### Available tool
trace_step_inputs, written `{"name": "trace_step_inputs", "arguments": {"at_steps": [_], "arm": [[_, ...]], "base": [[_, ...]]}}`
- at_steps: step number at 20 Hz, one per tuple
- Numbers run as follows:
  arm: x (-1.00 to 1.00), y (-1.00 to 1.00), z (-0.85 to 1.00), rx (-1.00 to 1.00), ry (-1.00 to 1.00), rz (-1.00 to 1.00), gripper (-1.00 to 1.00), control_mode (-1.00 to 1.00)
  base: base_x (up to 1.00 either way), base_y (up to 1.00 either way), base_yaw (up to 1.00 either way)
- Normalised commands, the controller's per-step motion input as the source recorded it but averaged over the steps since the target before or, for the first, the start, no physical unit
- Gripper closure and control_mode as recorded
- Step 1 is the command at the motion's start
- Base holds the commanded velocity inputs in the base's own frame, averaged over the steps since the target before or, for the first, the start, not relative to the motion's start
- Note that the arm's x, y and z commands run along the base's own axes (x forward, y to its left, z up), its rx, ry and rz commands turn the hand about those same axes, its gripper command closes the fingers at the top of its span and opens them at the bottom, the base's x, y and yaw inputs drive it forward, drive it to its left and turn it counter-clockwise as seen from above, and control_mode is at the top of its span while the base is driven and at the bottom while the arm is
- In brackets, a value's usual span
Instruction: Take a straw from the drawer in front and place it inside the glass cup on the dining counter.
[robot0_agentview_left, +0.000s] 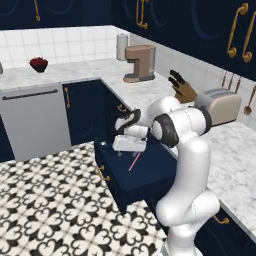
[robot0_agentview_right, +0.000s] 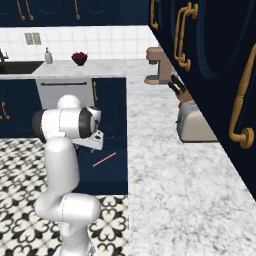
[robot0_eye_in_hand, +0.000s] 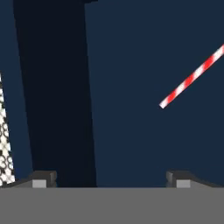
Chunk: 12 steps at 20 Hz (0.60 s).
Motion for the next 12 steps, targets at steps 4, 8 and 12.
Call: {"name": "trace_step_inputs", "arguments": {"at_steps": [4,8,12], "arm": [[0.45,0.00,-0.64,0.04,0.10,0.00,-1.00,-1.00],[0.22,0.17,-0.61,0.00,0.00,0.00,-1.00,-1.00],[0.06,0.35,-0.47,0.00,0.00,0.00,-1.00,-1.00]], "base": [[0.00,0.00,0.00],[0.00,0.00,0.00],[0.00,0.00,0.00]]}}
